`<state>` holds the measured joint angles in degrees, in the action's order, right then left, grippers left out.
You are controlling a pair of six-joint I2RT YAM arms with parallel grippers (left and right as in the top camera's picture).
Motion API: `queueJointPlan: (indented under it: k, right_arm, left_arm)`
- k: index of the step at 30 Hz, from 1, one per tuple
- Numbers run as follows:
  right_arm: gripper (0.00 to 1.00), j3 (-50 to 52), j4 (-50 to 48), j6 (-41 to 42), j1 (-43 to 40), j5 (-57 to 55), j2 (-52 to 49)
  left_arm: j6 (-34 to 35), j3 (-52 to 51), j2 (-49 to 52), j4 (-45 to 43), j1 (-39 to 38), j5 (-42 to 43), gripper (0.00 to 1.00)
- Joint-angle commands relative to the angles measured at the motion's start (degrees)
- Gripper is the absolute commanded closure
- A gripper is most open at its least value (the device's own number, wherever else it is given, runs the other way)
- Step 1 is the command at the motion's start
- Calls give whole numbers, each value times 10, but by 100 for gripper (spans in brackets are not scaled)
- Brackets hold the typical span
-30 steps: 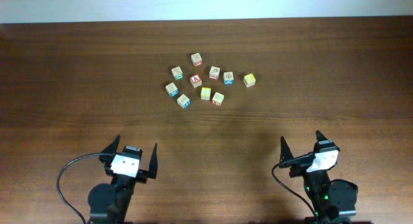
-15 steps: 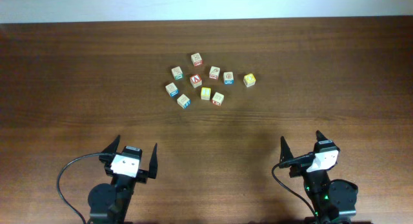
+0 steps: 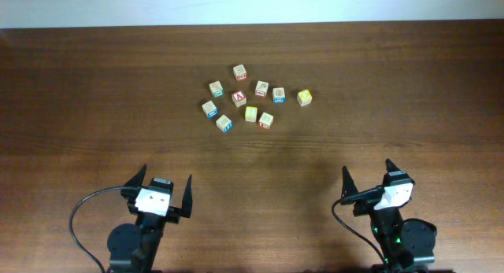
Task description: Rotate 4 blocks
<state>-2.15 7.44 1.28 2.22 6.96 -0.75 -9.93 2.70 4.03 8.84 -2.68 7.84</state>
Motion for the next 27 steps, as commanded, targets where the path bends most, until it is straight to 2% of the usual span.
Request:
queueJointPlan:
  k: [1, 27]
  right_arm:
    - [2, -4, 16, 0, -4, -1, -1]
    - [2, -4, 14, 3, -4, 2, -1]
  left_arm:
    - [7, 5, 1, 13, -3, -2, 1]
    - [7, 5, 1, 2, -3, -18, 1]
